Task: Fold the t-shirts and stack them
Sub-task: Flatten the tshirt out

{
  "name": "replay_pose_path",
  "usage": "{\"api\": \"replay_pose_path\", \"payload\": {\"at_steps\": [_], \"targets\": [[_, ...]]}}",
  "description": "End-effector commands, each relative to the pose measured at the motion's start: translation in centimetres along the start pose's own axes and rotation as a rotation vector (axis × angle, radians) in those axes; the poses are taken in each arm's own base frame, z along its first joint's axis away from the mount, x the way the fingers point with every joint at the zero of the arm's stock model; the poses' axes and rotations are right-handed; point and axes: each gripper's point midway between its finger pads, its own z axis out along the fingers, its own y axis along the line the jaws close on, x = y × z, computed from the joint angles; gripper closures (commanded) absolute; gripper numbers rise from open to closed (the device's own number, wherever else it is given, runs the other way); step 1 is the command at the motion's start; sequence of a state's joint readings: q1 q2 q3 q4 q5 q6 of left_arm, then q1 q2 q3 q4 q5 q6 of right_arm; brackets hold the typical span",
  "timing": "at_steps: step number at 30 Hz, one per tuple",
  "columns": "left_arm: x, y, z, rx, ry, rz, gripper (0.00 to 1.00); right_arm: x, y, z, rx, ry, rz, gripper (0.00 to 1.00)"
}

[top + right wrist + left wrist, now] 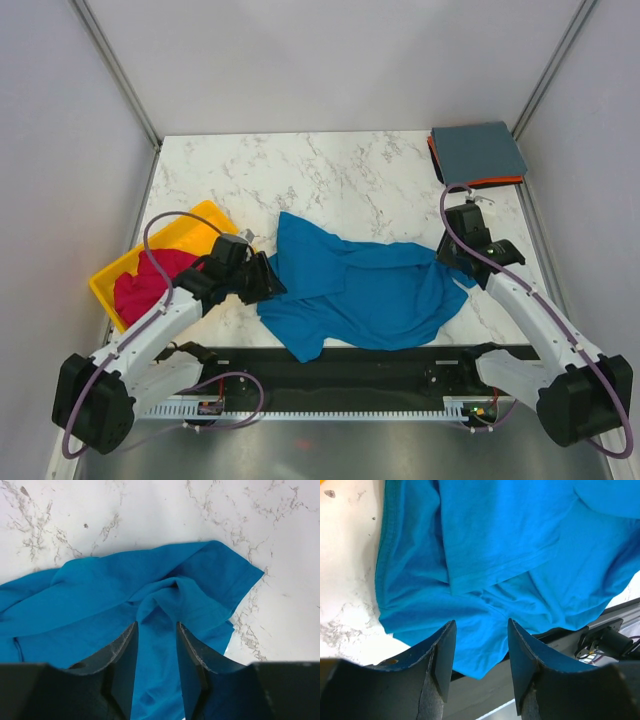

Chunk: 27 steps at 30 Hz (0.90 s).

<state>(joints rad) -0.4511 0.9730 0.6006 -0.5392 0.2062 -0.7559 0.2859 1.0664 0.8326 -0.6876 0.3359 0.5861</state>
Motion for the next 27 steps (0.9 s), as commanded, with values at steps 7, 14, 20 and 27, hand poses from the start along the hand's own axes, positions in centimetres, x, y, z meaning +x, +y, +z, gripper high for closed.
{"api": "replay_pose_path", "payload": {"at_steps": [7, 14, 20, 27], "targets": [[0.0, 0.4, 4.5, 0.045, -0.016, -0.111, 0.49, -3.0, 1.6, -2.6, -0.107, -0.11, 0.071, 0.54], [-0.3, 1.4, 6.7, 0.017, -0.036, -0.139, 0.48, -3.1, 1.8, -3.1, -0.132, -0.116, 0.074, 0.53], [0.1, 1.7, 6.9, 0.018, -0.03, -0.152, 0.5, -3.1, 1.9, -3.2, -0.139, -0.119, 0.071, 0.53], [-0.3, 0.9, 6.1, 0.043, -0.049, -0.155, 0.56, -2.6, 2.1, -2.7, -0.149, -0.099, 0.064, 0.52]]}}
